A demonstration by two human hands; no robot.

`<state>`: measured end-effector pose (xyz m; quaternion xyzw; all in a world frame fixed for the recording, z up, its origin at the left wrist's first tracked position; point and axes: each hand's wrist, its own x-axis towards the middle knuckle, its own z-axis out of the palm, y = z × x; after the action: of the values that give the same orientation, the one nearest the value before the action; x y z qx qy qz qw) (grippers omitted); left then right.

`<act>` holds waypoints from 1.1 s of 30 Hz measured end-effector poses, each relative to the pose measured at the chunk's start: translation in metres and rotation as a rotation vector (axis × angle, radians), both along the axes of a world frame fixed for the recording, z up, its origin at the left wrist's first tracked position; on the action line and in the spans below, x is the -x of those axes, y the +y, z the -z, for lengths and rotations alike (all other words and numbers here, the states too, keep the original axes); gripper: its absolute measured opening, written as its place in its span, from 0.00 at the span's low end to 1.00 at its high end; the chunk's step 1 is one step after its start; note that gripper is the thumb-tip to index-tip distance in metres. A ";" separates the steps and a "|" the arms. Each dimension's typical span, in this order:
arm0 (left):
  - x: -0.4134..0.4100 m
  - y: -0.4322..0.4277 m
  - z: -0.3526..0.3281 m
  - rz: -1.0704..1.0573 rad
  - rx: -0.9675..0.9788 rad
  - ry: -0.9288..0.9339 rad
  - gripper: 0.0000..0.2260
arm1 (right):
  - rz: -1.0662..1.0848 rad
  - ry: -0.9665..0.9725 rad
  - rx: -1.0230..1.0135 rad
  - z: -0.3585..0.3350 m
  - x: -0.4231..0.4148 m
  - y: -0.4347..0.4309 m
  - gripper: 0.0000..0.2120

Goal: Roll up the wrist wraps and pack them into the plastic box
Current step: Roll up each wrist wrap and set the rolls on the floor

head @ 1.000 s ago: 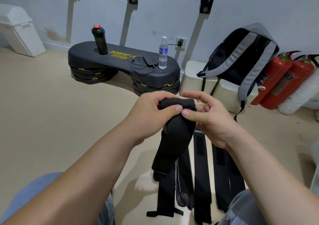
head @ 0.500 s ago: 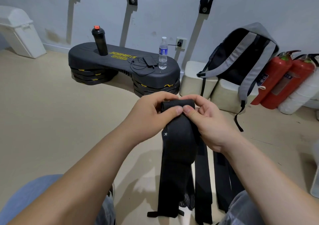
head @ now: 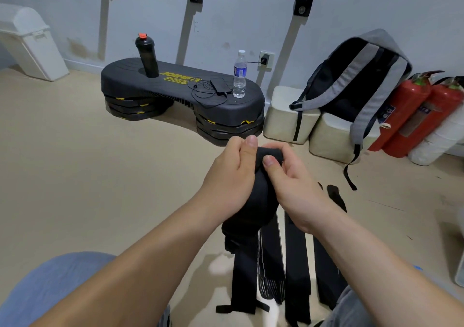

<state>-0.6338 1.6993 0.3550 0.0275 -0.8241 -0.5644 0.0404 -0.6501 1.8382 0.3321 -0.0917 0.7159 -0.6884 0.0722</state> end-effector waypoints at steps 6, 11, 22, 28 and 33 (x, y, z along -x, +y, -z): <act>0.007 -0.012 -0.005 0.125 -0.064 -0.005 0.07 | 0.057 0.012 -0.025 -0.009 0.012 0.003 0.08; 0.012 -0.031 -0.006 0.252 0.127 0.116 0.11 | -0.046 0.013 -0.060 -0.008 0.012 0.011 0.07; 0.013 -0.032 0.008 0.142 0.291 0.432 0.10 | -0.076 -0.157 0.233 -0.012 0.003 0.009 0.15; 0.013 -0.031 0.010 0.233 0.257 0.543 0.16 | -0.078 -0.345 0.321 -0.013 0.009 0.012 0.28; 0.013 -0.033 0.013 0.251 0.245 0.429 0.15 | -0.152 -0.412 0.326 -0.016 0.011 0.018 0.21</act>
<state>-0.6465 1.6661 0.3417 -0.2000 -0.8558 -0.4539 0.1469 -0.6610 1.8559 0.3480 -0.0137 0.5568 -0.7913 0.2522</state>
